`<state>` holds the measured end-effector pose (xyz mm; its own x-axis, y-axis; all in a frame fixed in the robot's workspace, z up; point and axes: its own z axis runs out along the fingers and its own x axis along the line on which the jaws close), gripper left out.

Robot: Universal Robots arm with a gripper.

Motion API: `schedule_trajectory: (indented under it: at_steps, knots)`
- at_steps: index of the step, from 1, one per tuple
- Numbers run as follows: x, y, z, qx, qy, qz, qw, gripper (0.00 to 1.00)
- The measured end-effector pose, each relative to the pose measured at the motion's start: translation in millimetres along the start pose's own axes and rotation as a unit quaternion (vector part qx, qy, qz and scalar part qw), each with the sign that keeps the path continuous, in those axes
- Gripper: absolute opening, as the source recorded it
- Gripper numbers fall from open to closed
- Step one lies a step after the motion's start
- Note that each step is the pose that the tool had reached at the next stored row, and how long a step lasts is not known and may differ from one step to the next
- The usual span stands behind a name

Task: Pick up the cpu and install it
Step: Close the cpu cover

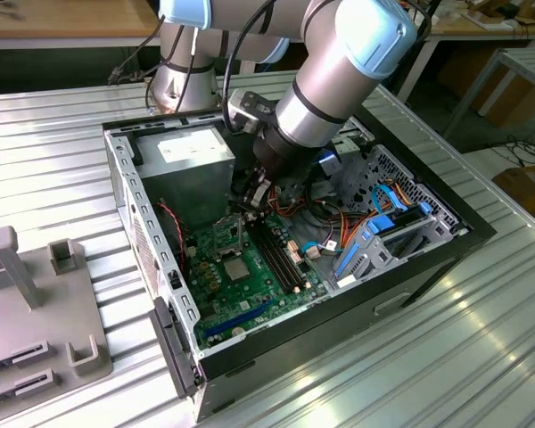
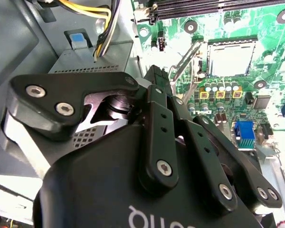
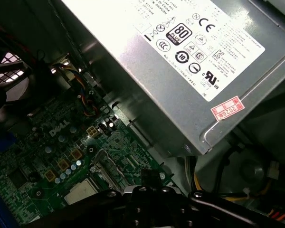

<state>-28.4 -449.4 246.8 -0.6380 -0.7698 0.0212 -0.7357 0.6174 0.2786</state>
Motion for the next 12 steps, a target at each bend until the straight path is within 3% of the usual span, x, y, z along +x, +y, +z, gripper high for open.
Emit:
schedule_trajectory:
  at_steps: [12]
  knots:
    - [0.0, 0.0, -0.1, 0.0, 0.0001, 0.0, 1.0, 0.11]
